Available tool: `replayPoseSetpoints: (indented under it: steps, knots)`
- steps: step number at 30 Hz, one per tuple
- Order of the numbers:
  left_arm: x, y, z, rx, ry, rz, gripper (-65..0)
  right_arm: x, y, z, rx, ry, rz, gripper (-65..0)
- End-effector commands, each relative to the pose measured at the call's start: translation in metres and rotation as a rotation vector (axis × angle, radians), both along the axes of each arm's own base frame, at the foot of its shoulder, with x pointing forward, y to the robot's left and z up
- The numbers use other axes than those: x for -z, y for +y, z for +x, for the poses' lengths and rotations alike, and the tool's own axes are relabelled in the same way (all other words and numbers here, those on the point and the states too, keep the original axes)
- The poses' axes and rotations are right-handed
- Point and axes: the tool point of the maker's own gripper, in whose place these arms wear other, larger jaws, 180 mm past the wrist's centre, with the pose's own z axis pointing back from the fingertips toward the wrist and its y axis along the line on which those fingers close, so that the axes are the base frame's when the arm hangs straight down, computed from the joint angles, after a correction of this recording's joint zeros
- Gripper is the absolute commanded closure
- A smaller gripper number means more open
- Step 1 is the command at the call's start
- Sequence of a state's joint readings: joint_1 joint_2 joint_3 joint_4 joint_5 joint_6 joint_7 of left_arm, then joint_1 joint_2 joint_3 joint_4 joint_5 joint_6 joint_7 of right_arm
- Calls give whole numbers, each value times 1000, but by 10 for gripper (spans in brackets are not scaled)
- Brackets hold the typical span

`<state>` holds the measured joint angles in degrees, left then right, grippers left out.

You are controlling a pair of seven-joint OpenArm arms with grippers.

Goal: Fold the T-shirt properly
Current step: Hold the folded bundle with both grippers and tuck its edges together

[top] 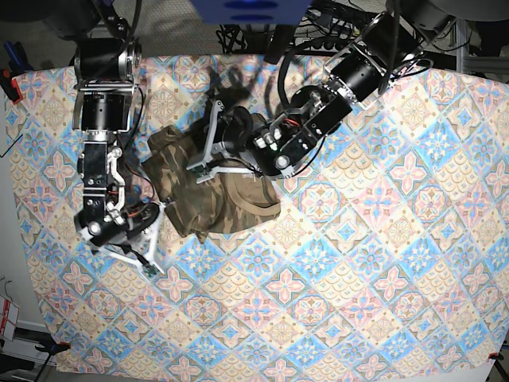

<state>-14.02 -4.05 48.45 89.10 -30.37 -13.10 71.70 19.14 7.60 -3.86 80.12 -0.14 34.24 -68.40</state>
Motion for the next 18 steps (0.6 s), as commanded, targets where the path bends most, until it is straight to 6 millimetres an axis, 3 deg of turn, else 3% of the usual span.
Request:
replayPoseSetpoints:
  steps: [1, 4, 11, 14, 18]
  knots:
    - [-12, -11, 3, 17, -30, -37, 0, -13, 6, 17, -21, -46, 11, -37]
    - [-1, -10, -3, 26, -3, -10, 0, -2, 18, 27, -56, -23, 30, -37]
    - [51, 3, -1, -27, 73, 56, 0, 32, 36, 40, -87, 33, 114, -37]
    - [52, 3, 3, -32, 65, 52, 0, 47, 34, 38, -72, 67, 138, -37]
    - [49, 9, 17, -71, 51, 46, 0, 61, 11, 31, -72, 102, 43, -37]
